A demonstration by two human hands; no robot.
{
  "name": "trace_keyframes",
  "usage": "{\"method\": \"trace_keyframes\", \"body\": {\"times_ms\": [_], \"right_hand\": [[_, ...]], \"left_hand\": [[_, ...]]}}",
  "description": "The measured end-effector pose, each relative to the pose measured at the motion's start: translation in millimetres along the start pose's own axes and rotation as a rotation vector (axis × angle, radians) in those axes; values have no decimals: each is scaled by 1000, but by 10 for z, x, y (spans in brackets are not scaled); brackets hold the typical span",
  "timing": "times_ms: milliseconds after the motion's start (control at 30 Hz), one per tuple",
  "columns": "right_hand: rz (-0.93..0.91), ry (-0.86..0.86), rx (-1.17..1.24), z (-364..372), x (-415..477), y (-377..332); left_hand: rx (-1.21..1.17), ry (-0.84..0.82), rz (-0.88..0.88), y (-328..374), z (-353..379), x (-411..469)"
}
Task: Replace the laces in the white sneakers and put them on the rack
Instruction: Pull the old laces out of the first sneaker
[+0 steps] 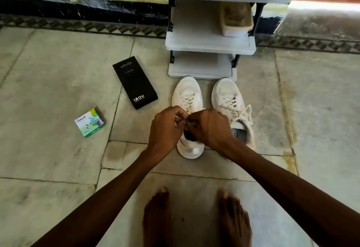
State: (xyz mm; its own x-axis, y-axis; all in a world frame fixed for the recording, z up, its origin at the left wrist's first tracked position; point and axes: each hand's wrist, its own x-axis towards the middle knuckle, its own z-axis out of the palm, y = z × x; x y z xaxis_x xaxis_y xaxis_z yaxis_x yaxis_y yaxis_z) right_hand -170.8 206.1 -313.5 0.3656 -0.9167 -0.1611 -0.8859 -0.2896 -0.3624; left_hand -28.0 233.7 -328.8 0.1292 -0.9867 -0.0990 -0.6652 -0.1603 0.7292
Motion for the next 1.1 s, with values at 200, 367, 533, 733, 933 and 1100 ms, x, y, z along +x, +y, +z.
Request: {"method": "trace_keyframes", "body": {"times_ms": [200, 367, 533, 733, 933, 1100], "right_hand": [[29, -37, 31, 15, 138, -2], [12, -156, 161, -27, 109, 91], [1, -135, 146, 24, 130, 92], [15, -122, 133, -3, 165, 100], [6, -118, 117, -20, 162, 104], [14, -100, 167, -4, 157, 123]], "left_hand": [[-24, -11, 3, -39, 11, 34], [-15, -74, -6, -40, -39, 49], [-3, -106, -8, -27, -84, 87], [-49, -138, -36, -14, -95, 130], [-34, -145, -60, 3, -110, 150], [-70, -146, -77, 4, -114, 149]]}}
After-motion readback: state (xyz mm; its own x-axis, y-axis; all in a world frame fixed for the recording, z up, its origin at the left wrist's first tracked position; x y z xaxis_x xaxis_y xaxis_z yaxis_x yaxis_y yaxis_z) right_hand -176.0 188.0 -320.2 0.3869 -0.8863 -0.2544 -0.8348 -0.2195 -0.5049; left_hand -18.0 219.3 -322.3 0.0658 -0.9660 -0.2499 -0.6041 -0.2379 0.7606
